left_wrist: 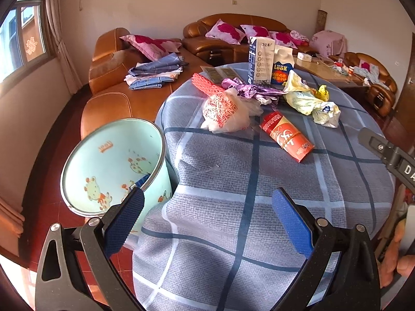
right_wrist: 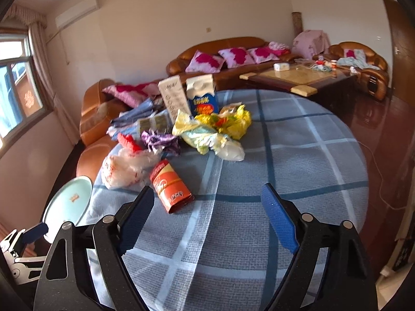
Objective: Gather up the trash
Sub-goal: 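Withdraw both tools and reach the right tool toward the orange snack tube, then grasp the orange snack tube with the right tool while the left tool grasps the white-red plastic bag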
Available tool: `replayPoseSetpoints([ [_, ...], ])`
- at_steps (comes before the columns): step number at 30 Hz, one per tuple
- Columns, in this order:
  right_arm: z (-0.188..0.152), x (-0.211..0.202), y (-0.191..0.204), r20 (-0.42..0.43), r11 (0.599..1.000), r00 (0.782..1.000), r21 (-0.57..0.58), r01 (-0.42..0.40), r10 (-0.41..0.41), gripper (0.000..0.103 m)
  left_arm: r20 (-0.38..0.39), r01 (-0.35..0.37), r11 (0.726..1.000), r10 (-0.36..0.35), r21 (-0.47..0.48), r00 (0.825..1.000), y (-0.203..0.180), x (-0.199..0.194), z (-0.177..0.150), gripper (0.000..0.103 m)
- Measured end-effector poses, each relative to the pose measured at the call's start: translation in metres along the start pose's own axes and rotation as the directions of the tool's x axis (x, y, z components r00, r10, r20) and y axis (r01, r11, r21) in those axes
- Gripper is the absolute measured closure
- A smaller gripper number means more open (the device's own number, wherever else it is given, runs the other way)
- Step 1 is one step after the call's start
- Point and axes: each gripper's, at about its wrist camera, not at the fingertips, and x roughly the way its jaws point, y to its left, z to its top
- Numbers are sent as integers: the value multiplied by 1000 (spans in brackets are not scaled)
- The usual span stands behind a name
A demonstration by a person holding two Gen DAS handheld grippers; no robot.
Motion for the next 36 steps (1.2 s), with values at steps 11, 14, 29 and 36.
replayPoseSetpoints([
  [11, 20, 83, 28, -194, 993, 978, -72, -91, 75, 34, 10, -17, 1000, 17, -26, 1000, 32, 23, 20, 7],
  [14, 23, 108, 43, -255, 987, 966, -137, -84, 47, 34, 24, -13, 1000, 13, -29, 1000, 39, 29, 32, 7],
  [29, 9, 109, 29, -324, 983, 940, -108, -147, 105, 58, 58, 109, 993, -111, 47, 992, 9, 78, 86, 8],
  [36, 6, 80, -5, -274, 991, 953, 17, -131, 131, 58, -21, 154, 987, -153, 56, 988, -16, 126, 98, 31],
])
